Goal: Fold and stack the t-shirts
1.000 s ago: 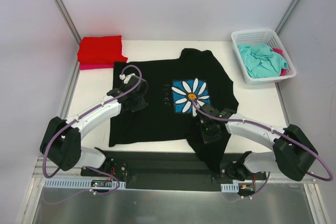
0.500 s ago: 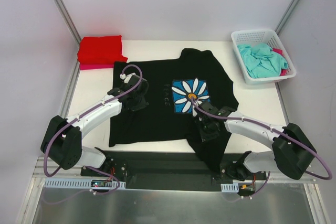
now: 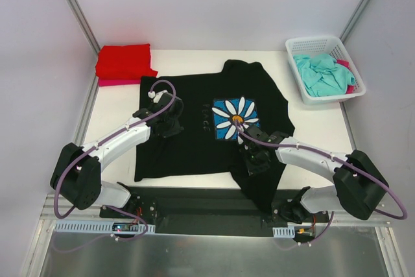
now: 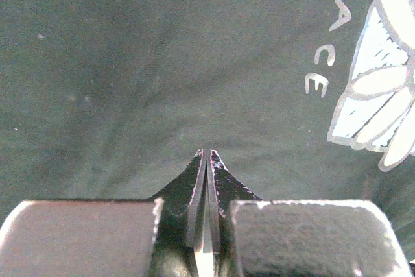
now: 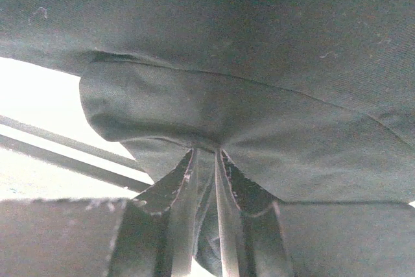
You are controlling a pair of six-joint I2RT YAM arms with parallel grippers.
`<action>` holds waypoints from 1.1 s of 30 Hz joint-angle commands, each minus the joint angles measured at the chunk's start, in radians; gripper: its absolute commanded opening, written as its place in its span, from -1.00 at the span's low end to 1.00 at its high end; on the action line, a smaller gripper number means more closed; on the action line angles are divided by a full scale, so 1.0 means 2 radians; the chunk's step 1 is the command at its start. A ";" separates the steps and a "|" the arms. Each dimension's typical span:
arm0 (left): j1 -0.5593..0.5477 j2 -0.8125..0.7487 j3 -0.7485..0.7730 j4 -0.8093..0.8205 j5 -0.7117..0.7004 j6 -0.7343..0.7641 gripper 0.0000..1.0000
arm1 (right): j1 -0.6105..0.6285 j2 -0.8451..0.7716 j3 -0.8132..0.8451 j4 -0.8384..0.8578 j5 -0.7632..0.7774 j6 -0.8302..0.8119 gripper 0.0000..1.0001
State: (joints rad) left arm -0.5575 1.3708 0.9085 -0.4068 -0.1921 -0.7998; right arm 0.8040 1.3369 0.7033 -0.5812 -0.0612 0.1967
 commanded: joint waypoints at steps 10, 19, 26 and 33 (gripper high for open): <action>-0.006 -0.002 0.017 -0.009 -0.008 0.004 -1.00 | 0.004 0.007 0.001 0.001 0.000 -0.015 -0.52; -0.006 0.002 0.021 -0.009 -0.006 0.004 -1.00 | 0.003 0.010 0.002 0.002 0.008 -0.018 -0.48; -0.006 0.001 0.018 -0.009 -0.008 0.005 -1.00 | 0.003 0.020 -0.005 0.014 0.007 -0.019 -0.49; -0.006 0.000 0.020 -0.009 -0.007 0.005 -1.00 | 0.001 0.020 -0.010 0.018 0.005 -0.019 -0.98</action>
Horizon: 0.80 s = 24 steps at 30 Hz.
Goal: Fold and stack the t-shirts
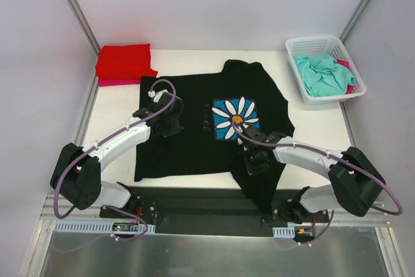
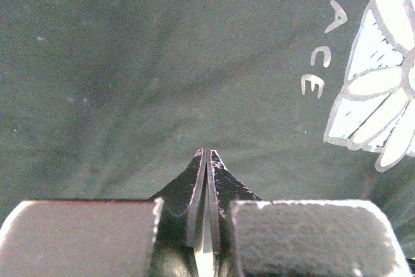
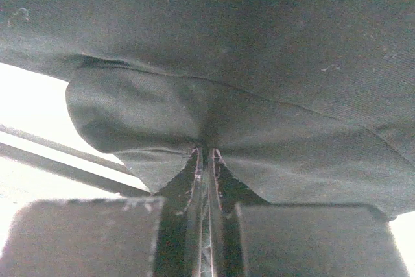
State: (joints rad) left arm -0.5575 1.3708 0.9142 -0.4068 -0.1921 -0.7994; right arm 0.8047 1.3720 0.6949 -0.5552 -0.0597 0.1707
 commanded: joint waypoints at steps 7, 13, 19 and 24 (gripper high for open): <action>-0.006 0.000 0.018 -0.009 -0.002 0.004 -1.00 | 0.000 -0.029 0.008 -0.027 0.006 -0.007 -0.98; -0.007 -0.001 0.016 -0.010 0.000 0.002 -1.00 | 0.005 -0.049 0.007 -0.050 0.002 -0.007 -0.98; -0.007 0.001 0.016 -0.009 0.000 0.001 -1.00 | 0.023 -0.057 0.001 -0.055 -0.004 0.004 -0.98; -0.007 0.003 0.018 -0.009 0.002 0.000 -1.00 | 0.036 -0.056 0.006 -0.059 -0.004 0.009 -0.96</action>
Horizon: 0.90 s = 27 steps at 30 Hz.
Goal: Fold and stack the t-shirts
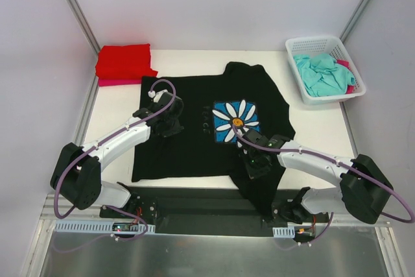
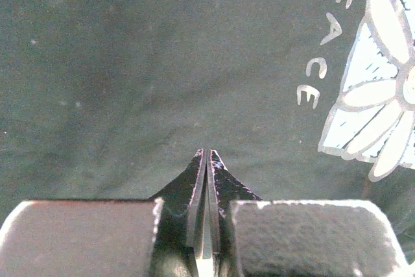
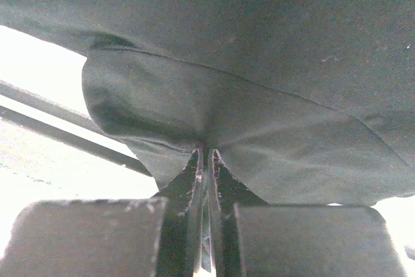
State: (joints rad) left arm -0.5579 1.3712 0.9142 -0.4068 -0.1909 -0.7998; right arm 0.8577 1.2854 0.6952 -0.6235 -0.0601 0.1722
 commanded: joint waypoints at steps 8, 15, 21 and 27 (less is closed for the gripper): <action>-0.008 0.003 0.020 -0.008 0.002 0.000 -1.00 | 0.021 -0.012 0.015 -0.036 -0.001 0.011 -0.85; -0.009 0.004 0.019 -0.009 0.002 0.000 -1.00 | 0.024 -0.008 0.011 -0.030 -0.001 0.011 -0.74; -0.009 0.005 0.020 -0.008 0.002 0.001 -1.00 | 0.023 -0.002 0.010 -0.026 -0.002 0.011 -0.63; -0.009 0.007 0.021 -0.008 0.002 0.000 -1.00 | 0.024 -0.004 0.011 -0.028 -0.003 0.010 -0.62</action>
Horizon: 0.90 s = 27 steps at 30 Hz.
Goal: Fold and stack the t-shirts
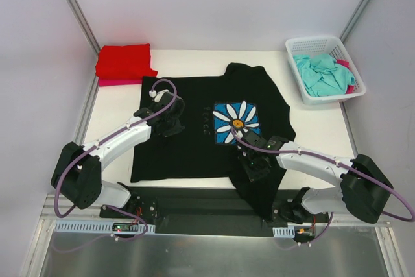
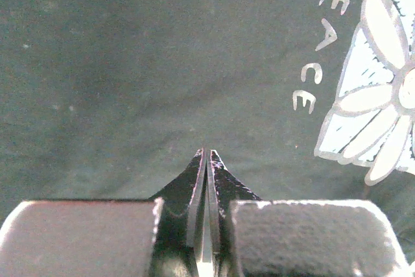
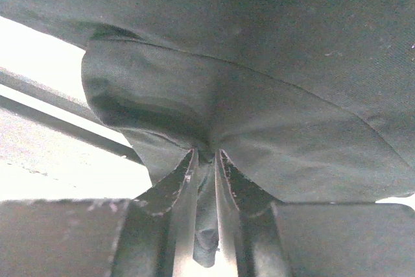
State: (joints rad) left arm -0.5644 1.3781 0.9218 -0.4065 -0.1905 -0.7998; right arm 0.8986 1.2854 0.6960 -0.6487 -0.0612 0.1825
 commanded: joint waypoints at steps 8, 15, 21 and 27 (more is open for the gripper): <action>-0.006 0.004 0.017 -0.009 0.002 0.001 -1.00 | 0.003 -0.006 0.012 -0.019 -0.002 0.005 -0.81; -0.006 0.004 0.018 -0.008 0.002 0.001 -1.00 | 0.007 -0.008 0.013 -0.025 -0.003 0.006 -0.98; -0.006 0.005 0.018 -0.009 0.003 0.001 -1.00 | 0.019 -0.023 0.026 -0.044 -0.003 0.017 -0.98; -0.006 0.008 0.018 -0.008 0.005 0.000 -1.00 | 0.045 -0.050 0.046 -0.074 0.000 0.037 -0.98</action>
State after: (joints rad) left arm -0.5644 1.3876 0.9234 -0.4068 -0.1905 -0.7998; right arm 0.9573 1.2362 0.7300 -0.7223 -0.0643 0.2104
